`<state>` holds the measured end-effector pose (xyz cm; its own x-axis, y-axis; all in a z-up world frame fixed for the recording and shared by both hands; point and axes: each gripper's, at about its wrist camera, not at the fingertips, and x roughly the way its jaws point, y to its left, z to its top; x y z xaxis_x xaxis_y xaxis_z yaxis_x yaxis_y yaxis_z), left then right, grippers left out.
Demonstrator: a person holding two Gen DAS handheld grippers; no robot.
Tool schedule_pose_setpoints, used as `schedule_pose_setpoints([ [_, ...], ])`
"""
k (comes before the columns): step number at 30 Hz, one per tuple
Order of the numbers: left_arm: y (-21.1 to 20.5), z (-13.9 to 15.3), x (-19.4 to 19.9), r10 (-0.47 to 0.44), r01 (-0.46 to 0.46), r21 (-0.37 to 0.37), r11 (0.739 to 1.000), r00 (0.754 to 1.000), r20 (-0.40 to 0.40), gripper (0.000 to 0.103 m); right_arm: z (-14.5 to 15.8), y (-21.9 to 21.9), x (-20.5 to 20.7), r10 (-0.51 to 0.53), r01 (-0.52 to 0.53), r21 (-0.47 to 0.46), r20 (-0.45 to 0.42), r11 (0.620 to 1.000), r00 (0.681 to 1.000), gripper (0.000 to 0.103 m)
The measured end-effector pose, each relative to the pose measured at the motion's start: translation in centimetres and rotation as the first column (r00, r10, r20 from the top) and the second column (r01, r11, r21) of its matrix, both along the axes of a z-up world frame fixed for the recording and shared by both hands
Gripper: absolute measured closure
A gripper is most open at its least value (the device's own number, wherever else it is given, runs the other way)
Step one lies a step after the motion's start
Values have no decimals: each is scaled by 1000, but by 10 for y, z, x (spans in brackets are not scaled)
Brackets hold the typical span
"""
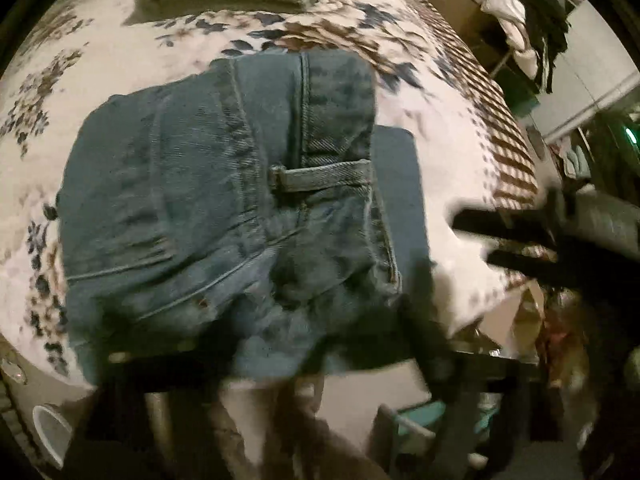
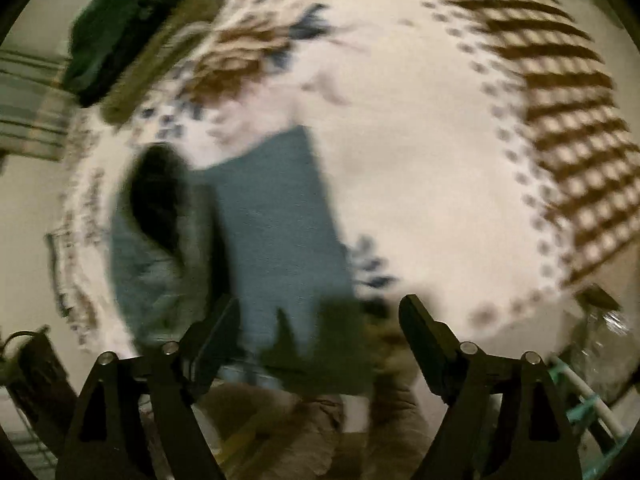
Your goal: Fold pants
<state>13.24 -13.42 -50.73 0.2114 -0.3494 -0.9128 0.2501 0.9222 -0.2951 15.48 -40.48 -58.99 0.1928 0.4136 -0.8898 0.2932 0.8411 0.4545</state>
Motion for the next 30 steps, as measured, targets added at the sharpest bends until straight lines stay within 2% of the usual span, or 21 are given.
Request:
schedule_pose_setpoints([
  [3,20,21,-8,47,-47,-3,999,999,-16,22,-9,23,18,78,-78,101,8,992,997,15],
  [5,44,31,-8,119,-119,13,993,993,-14,22,-18,35,27,105,-105,115,6,988,994,15],
  [8,81,30,-1,241,-240,80,968,971,-1,22,-42,54,44,151,-149,84,-22,985,988,15],
  [12,117,18,18,349,-347,161,924,937,14,22,-61,63,56,134,-128,122,-40,984,990,16],
  [13,128,16,23,380,-378,167,911,925,22,22,-61,65,59,127,-122,123,-28,985,992,32],
  [14,136,16,24,393,-392,167,905,919,27,22,-58,67,58,132,-130,125,-8,984,991,70],
  [15,142,17,28,408,-409,174,896,912,38,22,-56,70,55,127,-127,114,7,985,992,70],
  [17,148,20,33,420,-422,181,888,906,49,22,-41,69,48,113,-118,95,53,989,992,77],
  [20,155,26,41,439,-441,152,885,897,47,22,-9,52,36,49,-57,75,109,996,993,79],
  [24,150,31,51,432,-436,127,891,900,57,22,19,-1,12,-92,86,47,132,995,987,80],
  [27,138,23,60,434,-434,97,896,901,26,22,22,-46,-8,-176,178,-11,115,984,978,80],
  [30,120,14,68,419,-418,67,906,908,3,22,9,-86,-27,-253,257,-43,73,966,965,80],
])
